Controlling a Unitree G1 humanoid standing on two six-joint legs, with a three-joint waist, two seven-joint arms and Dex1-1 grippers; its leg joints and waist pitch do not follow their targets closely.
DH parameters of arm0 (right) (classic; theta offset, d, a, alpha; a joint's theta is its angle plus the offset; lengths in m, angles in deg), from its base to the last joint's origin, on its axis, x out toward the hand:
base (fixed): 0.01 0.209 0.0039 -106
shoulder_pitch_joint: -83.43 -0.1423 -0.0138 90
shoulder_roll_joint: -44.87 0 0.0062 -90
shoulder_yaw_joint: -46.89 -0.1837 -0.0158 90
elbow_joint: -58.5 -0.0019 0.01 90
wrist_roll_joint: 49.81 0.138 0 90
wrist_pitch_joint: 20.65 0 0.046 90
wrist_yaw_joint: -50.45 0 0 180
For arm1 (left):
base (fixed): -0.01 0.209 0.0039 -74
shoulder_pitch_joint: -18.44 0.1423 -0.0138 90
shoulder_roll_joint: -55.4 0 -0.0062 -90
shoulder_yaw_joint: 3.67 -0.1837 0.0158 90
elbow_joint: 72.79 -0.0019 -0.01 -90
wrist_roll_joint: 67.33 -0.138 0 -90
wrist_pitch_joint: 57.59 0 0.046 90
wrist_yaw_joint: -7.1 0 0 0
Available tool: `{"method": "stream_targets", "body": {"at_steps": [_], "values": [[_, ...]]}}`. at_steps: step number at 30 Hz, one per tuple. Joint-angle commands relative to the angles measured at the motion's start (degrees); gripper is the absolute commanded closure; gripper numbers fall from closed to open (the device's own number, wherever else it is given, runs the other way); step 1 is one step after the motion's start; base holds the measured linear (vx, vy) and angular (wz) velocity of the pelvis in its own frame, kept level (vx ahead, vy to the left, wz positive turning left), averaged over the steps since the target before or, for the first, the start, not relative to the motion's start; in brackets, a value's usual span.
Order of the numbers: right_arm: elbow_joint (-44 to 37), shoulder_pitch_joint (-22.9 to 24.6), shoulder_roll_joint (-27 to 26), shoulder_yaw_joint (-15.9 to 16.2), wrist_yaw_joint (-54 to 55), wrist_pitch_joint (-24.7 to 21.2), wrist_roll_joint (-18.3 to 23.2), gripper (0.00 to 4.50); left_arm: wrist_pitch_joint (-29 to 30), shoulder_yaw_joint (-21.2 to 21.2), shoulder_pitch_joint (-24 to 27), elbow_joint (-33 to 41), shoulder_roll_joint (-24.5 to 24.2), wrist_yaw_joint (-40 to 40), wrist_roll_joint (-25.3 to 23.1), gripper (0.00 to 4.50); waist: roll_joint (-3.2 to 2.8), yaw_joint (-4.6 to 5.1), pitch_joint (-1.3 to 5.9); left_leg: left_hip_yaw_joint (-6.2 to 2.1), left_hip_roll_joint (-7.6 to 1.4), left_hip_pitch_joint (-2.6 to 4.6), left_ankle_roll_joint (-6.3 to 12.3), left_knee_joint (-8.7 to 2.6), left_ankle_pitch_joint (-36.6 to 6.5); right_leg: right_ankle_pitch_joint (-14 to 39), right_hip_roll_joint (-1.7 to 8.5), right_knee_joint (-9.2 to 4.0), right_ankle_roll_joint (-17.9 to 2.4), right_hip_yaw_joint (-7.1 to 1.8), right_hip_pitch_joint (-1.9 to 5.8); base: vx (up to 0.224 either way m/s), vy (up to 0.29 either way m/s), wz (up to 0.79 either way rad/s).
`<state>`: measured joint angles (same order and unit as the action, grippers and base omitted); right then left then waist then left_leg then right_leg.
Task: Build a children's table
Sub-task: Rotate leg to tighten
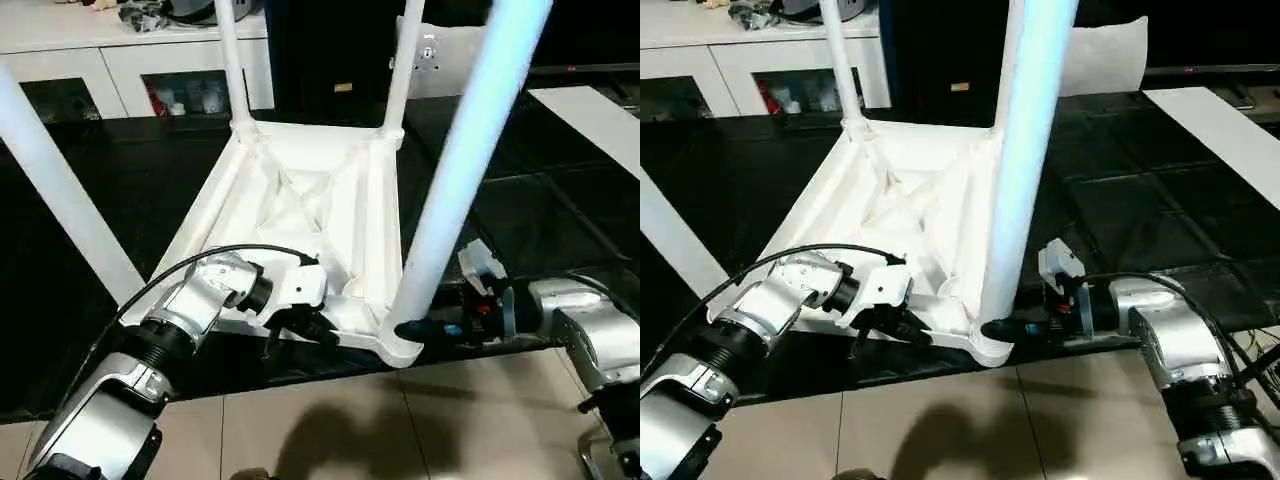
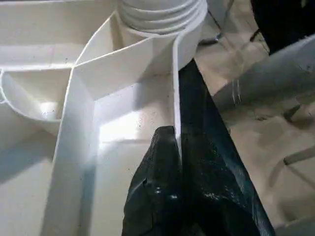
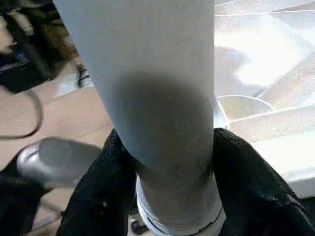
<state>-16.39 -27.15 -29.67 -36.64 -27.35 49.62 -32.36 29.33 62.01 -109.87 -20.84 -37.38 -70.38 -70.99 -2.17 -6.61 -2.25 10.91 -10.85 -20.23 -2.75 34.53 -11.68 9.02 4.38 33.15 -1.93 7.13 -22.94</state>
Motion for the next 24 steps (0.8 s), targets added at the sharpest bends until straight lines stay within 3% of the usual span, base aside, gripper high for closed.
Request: {"method": "stream_targets", "body": {"at_steps": [1,3,4,6,8,10,12,13,16,19,24], "values": [[-2.1,-0.3,-2.2,-0.1,4.0,-3.5,1.2,2.52,3.0,-0.1,-0.3,0.1,2.7,3.2,-0.1,4.50,1.06,0.42,3.39,-1.10,-2.44,0.28,4.30,-3.70,-8.5,23.8,4.60,-4.95,-5.6,-2.97,3.25,0.000,0.000,0.00],[-1.5,-0.9,-6.3,-1.5,14.2,-5.1,-1.3,2.52,8.1,1.8,0.0,1.4,4.7,7.0,1.0,4.50,1.08,0.85,3.17,-1.04,-2.29,0.52,3.45,-3.72,-9.2,27.6,4.56,-5.48,-4.2,-2.86,3.06,0.000,0.000,0.00],[-0.5,-1.8,-8.7,-2.3,19.9,-5.6,-2.9,2.52,10.3,2.9,0.1,2.0,6.2,9.5,1.8,4.50,1.11,1.76,3.04,-1.26,-1.88,0.72,1.97,-3.72,-10.8,31.2,4.59,-6.07,-3.2,-2.31,2.92,0.000,0.000,0.00],[0.7,-2.8,-11.1,-3.0,25.5,-6.5,-4.5,2.52,12.6,4.1,0.1,2.5,7.8,12.5,2.3,4.50,1.29,2.71,3.04,-1.54,-1.68,-0.06,1.42,-3.82,-10.8,32.0,4.47,-6.04,-2.0,-1.85,3.54,0.000,0.000,0.00],[2.2,-4.4,-14.9,-4.6,33.7,-8.3,-5.6,2.52,15.7,5.2,-0.3,2.6,10.3,17.2,2.2,4.50,1.24,4.48,3.01,-1.44,-1.19,0.33,1.66,-3.33,-12.2,33.9,4.34,-6.96,-1.2,-1.54,3.00,0.000,0.000,0.00],[3.9,-5.9,-17.4,-5.6,39.4,-8.6,-6.4,2.53,17.3,5.7,-0.8,2.5,11.8,21.2,1.2,4.50,1.11,5.45,3.10,-1.49,-1.07,-0.06,2.32,-3.31,-11.8,33.1,4.18,-6.95,-1.3,-1.57,3.12,0.000,0.000,0.00],[6.1,-7.5,-19.8,-6.1,45.1,-7.8,-7.9,2.53,18.0,6.2,-1.7,1.8,13.7,26.5,-0.6,4.50,1.26,6.21,3.18,-1.36,-0.91,0.14,3.31,-3.13,-11.8,32.3,4.02,-7.11,-1.6,-1.60,2.85,0.000,0.000,0.00],[6.5,-7.9,-20.5,-6.2,46.4,-7.6,-8.2,2.53,18.2,6.3,-1.9,1.6,14.3,27.8,-1.0,4.50,1.14,6.32,3.27,-1.31,-0.99,0.11,3.73,-3.16,-11.3,31.3,3.97,-6.94,-1.9,-1.73,2.85,0.000,0.000,0.00],[7.9,-8.9,-22.4,-6.6,49.0,-4.3,-9.4,1.85,18.0,6.7,-2.8,0.8,15.5,30.2,-1.5,4.50,1.11,6.30,3.48,-1.41,-1.21,-0.14,4.26,-3.31,-9.9,27.9,4.02,-6.37,-3.0,-1.99,3.06,0.000,0.000,0.00],[7.6,-9.0,-22.9,-7.3,48.2,-2.6,-8.9,1.77,17.7,7.4,-3.7,0.3,15.5,31.6,-1.8,4.50,1.00,5.88,3.84,-1.41,-1.69,-0.37,5.75,-3.34,-7.0,20.5,4.15,-5.19,-6.1,-2.65,3.31,0.000,0.000,0.00],[6.0,-7.4,-20.2,-8.1,43.7,-1.2,-6.9,1.29,15.7,7.5,-3.1,0.3,13.6,29.7,-1.7,4.50,0.69,5.22,4.01,-1.42,-1.93,-0.66,7.41,-3.22,-4.7,13.5,4.44,-4.15,-9.3,-2.93,3.80,0.000,0.000,0.00]]}}
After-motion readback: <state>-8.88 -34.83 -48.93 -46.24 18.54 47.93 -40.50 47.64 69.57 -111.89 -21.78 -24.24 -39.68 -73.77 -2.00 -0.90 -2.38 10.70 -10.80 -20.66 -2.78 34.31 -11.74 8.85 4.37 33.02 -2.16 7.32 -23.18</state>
